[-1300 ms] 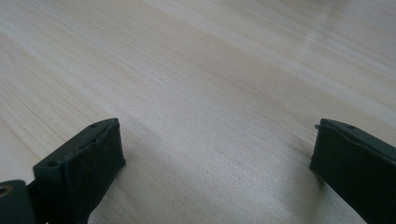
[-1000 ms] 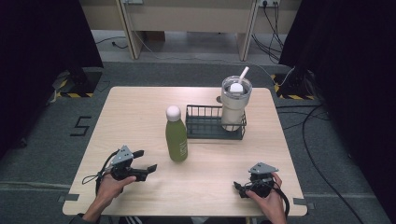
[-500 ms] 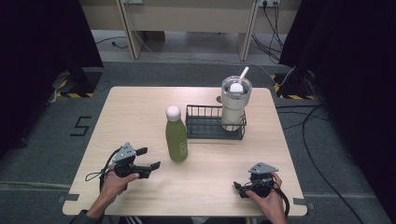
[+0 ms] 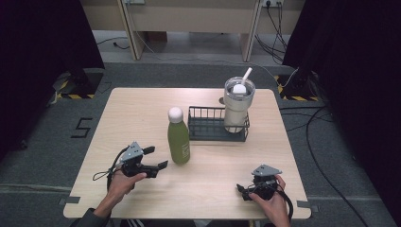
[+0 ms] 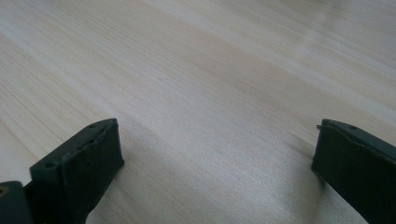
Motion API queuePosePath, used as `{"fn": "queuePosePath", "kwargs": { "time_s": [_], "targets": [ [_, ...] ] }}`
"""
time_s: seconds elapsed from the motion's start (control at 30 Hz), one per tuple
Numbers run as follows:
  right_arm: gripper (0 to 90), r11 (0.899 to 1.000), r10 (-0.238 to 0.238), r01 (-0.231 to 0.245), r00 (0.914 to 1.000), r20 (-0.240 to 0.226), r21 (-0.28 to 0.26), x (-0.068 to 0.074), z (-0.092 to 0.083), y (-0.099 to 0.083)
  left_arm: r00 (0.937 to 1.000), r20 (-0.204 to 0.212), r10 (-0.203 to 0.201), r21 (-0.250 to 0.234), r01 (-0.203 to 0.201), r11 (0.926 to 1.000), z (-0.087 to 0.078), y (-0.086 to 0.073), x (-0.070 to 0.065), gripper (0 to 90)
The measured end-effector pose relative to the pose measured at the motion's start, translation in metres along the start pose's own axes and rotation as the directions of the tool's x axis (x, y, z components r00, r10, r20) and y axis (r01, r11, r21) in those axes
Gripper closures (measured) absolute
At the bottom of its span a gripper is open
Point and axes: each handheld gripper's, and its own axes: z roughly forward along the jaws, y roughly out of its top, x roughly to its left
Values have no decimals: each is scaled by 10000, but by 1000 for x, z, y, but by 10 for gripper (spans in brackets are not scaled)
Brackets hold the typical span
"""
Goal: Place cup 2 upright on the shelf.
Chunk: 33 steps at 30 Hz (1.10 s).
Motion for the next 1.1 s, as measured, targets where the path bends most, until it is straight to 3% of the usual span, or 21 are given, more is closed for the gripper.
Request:
{"fn": "queuePosePath", "kwargs": {
  "time_s": [0.73,1.1],
  "targets": [
    [15,10000,42,-42,10000,0,23,0,0,0,9999,19,167,96,-167,9998,27,6,0,148],
    [12,10000,58,-58,10000,7,35,0,0,0,9993,222,308,-21,-308,9995,34,9,-3,148]
  ]
}}
